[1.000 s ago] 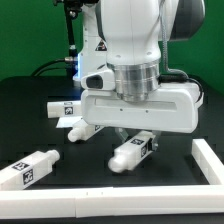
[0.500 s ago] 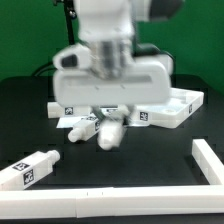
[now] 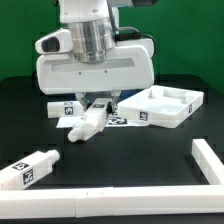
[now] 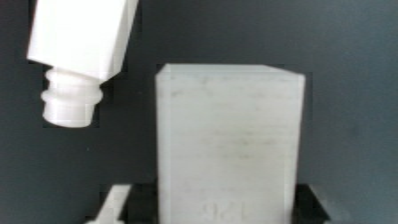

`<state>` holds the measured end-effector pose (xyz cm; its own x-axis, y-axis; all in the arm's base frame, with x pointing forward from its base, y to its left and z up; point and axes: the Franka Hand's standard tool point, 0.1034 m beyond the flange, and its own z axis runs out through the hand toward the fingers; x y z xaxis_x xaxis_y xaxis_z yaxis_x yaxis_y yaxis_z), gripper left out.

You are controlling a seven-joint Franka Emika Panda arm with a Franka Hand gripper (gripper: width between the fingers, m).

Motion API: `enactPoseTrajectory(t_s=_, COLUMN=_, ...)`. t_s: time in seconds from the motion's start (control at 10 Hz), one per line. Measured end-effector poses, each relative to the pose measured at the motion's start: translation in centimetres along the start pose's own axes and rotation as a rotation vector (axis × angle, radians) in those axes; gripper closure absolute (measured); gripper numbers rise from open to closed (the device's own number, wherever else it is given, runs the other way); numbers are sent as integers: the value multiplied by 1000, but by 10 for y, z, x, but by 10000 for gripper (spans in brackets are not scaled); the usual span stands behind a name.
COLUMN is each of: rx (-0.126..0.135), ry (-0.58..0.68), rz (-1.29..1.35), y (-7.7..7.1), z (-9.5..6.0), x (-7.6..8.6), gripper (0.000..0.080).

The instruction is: Assemble desk

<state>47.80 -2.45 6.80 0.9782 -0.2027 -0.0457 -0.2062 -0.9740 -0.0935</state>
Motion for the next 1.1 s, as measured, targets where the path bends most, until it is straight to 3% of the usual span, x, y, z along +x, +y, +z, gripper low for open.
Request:
enactPoseTrajectory(t_s=0.1, rx=0, ry=0, rz=-30, y=5, z=1, x=-1, gripper=515)
enactPoseTrajectory(t_s=0.2, rx=7, ry=0, rz=-67, y=24, z=4, x=-9, gripper=515)
enactPoseTrajectory(t_s=0.5, rx=-23, ry=1, rz=-152, y=103, z=2, x=-40, gripper=515)
enactPoseTrajectory(t_s=0.6, rx=-21, ry=10, rz=-159, y=117, z=7, x=-42, gripper=515)
enactPoseTrajectory(t_s=1.0, rx=-17, ry=2, rz=-186, y=116, z=10, x=-44, gripper=515)
enactPoseTrajectory(t_s=1.1, rx=-12, ry=-10, rz=-220, y=137, z=21, x=-51, gripper=515)
